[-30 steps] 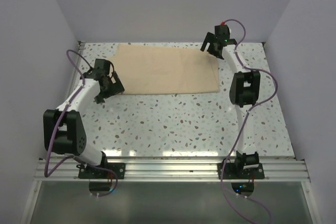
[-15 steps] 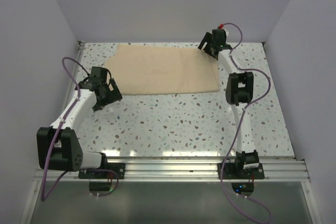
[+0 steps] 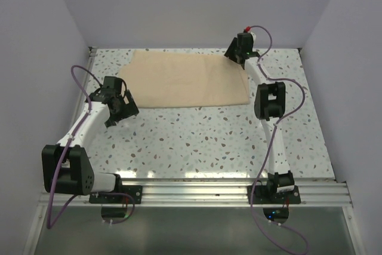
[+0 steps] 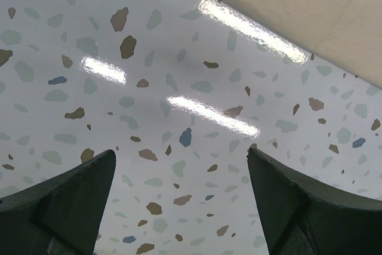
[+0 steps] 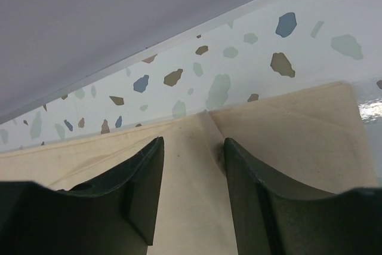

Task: Open and lay out the surgical kit
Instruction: Open the surgical kit at the center of the board.

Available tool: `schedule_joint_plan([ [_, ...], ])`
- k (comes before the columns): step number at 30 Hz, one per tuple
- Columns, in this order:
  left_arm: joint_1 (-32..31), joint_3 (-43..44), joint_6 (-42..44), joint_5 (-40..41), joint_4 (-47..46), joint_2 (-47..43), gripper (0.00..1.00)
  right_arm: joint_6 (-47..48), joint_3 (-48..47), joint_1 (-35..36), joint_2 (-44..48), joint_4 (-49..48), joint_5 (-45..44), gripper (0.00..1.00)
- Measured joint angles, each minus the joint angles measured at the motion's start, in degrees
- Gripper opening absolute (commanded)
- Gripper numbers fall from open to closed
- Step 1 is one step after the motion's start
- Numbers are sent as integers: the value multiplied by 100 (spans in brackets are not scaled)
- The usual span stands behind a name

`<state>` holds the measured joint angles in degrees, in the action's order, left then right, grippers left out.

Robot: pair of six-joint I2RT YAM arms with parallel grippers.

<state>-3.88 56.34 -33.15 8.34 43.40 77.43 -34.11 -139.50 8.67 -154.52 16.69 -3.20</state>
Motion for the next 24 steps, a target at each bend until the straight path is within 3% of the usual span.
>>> schedule_joint_plan([
  [17, 0, -179, 129, 85, 96, -219, 95, 286, 28, 39, -7, 155, -433, 44],
  [20, 0, -227, 127, 85, 120, -306, 95, 415, 28, 39, -15, 229, -529, 35],
  [24, 0, -319, 127, 85, 146, -404, 95, 487, 31, 39, -81, 234, -621, 11],
])
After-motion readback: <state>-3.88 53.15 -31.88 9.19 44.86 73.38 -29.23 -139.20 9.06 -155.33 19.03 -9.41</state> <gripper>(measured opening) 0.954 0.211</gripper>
